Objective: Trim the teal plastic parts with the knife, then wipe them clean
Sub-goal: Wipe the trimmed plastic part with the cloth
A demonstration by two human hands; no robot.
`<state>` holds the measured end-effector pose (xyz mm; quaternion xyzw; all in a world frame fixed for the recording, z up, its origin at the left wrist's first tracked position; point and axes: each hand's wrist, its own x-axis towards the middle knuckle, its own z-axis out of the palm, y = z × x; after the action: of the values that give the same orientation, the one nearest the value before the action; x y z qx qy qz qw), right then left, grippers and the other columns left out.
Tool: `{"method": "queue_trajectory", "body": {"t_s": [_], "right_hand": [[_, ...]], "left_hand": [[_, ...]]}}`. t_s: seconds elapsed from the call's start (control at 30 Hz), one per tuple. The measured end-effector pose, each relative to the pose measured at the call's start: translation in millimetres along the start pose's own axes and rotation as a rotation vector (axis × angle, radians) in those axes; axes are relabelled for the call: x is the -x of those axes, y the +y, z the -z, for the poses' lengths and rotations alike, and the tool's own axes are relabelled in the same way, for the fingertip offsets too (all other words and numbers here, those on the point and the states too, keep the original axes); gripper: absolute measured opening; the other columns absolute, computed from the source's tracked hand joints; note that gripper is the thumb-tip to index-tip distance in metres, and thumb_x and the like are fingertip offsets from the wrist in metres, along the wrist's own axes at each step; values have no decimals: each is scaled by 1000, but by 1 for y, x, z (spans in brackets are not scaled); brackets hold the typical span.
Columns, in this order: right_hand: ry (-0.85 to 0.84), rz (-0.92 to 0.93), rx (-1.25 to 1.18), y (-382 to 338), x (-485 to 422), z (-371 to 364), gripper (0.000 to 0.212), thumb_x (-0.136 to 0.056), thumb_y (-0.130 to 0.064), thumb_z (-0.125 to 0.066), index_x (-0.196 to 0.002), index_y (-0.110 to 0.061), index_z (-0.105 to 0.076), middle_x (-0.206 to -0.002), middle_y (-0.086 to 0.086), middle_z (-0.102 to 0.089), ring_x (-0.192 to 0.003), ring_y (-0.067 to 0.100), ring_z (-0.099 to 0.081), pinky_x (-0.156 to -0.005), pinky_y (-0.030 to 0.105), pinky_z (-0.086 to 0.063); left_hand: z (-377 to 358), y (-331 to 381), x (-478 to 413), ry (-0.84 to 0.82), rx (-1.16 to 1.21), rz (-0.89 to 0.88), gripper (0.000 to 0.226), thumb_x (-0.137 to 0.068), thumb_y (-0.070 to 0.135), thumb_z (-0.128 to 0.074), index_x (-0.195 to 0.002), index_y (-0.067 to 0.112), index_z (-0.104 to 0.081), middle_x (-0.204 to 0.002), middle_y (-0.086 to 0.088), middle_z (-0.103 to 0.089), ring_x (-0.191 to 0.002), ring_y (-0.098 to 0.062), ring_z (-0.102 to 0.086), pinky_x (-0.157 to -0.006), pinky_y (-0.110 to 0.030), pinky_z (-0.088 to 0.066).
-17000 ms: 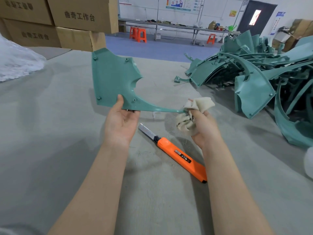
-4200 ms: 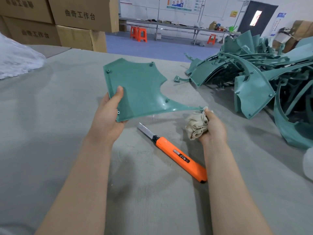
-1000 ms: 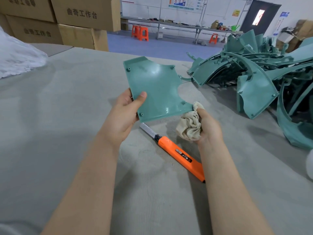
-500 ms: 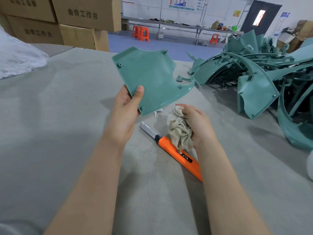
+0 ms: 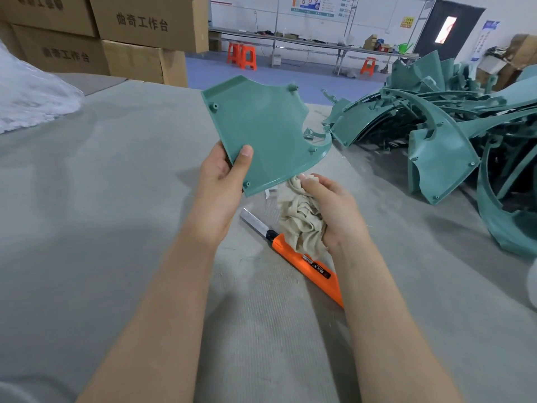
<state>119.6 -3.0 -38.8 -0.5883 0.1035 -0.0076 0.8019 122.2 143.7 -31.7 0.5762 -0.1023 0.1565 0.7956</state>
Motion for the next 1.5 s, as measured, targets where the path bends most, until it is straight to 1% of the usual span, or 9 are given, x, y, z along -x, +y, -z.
{"method": "queue_trajectory", "body": {"t_s": [0.13,0.23,0.67,0.83,1.0,1.07,1.2,1.33,1.5], "right_hand": [[-121,-25,-48,5,3,-8,8,-88,-8,-68,-93,-5,-62,-80,12,-73,-64,18,-71,-58,27,-58],[-150,-25,-73,6,5,-11,8,-88,-4,-66,-82,-6,-61,-67,8,-72,-57,16,-69,-52,24,-55],[-16,-34,-151,9,1,-13,13,-91,-7,-63,-80,-5,-57,-64,9,-67,-51,16,-65,-50,26,-57],[75,-46,-191,8,-10,1,14,-93,-8,-61,-80,-6,-57,-56,3,-68,-49,13,-65,-51,29,-58],[184,-118,-314,6,-16,14,13,-94,-17,-61,-96,-5,-64,-75,8,-67,-58,17,-65,-52,29,-55],[211,-140,-431,3,-16,19,19,-95,-23,-60,-89,-6,-65,-68,5,-67,-53,16,-65,-46,26,-52],[-47,-234,-517,-2,-7,10,20,-99,-24,-50,-90,-7,-58,-70,8,-64,-53,20,-62,-35,23,-49],[-130,-170,-384,2,-2,-8,15,-96,-10,-53,-104,1,-60,-90,18,-65,-73,29,-65,-55,35,-59],[-23,-2,-200,16,-2,-20,17,-95,-4,-57,-78,-2,-59,-71,15,-66,-63,24,-65,-68,40,-58]], "left_hand": [[-3,-1,1,-11,-59,-32,21,-101,8,-44,-108,24,-55,-114,3,-65,-115,-20,-61,-102,-45,-47],[-4,-1,1,-8,-78,-39,20,-101,8,-44,-110,23,-54,-118,-1,-64,-117,-21,-61,-103,-46,-46],[0,-1,-1,-86,-102,-18,23,-100,8,-45,-107,26,-56,-112,8,-66,-113,-18,-63,-101,-44,-48],[2,1,1,-134,-116,12,23,-100,8,-45,-109,26,-57,-107,14,-67,-102,-6,-66,-96,-35,-52],[4,4,2,-90,-66,37,22,-101,7,-43,-111,21,-56,-110,7,-66,-107,-12,-64,-100,-39,-49],[4,4,1,-38,-33,32,21,-101,8,-43,-112,20,-55,-115,3,-65,-112,-15,-62,-101,-40,-49],[0,0,1,-4,-60,25,20,-102,9,-42,-117,15,-53,-122,-4,-64,-115,-20,-62,-100,-41,-49],[-3,-2,1,18,-79,5,19,-102,9,-43,-116,16,-53,-123,-6,-63,-115,-21,-62,-99,-43,-49],[-6,-4,1,-7,-68,9,18,-101,7,-44,-112,17,-54,-118,-5,-64,-114,-24,-62,-98,-44,-50]]}}
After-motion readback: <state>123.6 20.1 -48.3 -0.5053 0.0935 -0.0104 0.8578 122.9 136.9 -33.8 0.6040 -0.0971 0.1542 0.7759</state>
